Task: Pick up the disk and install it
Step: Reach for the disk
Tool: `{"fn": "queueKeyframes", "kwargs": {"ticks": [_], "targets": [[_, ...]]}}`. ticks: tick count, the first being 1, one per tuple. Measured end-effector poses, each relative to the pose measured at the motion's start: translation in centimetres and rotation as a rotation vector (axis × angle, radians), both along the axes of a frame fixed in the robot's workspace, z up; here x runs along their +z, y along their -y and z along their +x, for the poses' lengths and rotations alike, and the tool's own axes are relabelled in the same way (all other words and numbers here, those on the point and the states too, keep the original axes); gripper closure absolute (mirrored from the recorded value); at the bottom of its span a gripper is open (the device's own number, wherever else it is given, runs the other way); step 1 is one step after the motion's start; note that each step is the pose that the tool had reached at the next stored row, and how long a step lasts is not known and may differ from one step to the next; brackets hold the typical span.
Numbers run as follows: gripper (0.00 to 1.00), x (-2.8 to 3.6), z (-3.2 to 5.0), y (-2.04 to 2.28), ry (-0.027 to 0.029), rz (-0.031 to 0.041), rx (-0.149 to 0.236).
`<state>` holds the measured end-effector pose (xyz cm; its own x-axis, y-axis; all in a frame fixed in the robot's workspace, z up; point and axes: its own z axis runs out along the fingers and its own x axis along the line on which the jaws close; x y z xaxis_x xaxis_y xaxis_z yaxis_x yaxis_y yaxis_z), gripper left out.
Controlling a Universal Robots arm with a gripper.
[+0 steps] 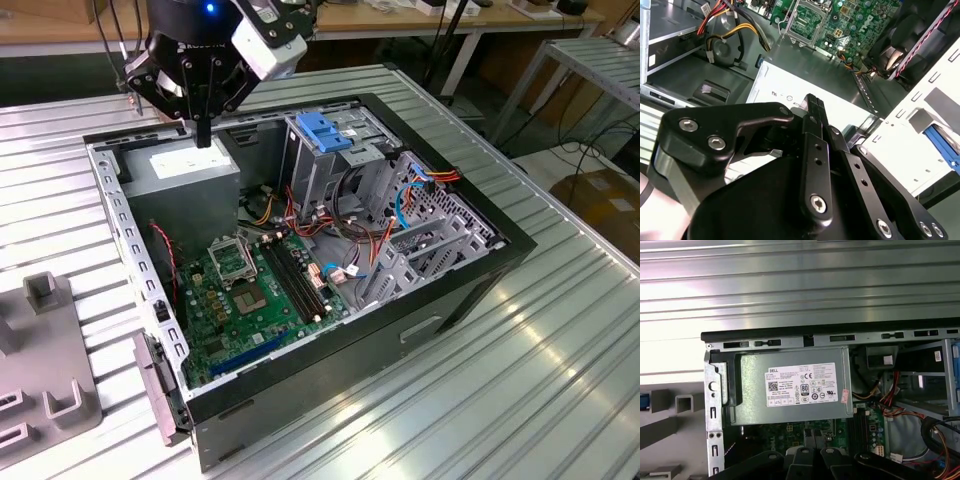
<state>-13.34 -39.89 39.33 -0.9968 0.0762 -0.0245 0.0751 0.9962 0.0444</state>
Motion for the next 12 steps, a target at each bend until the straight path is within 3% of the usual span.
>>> {"fn": "queueKeyframes", "kwargs": {"ticks": [12], "targets": [[0.9, 0.0, -0.54, 0.0, 0.0, 0.0, 0.0]]}}
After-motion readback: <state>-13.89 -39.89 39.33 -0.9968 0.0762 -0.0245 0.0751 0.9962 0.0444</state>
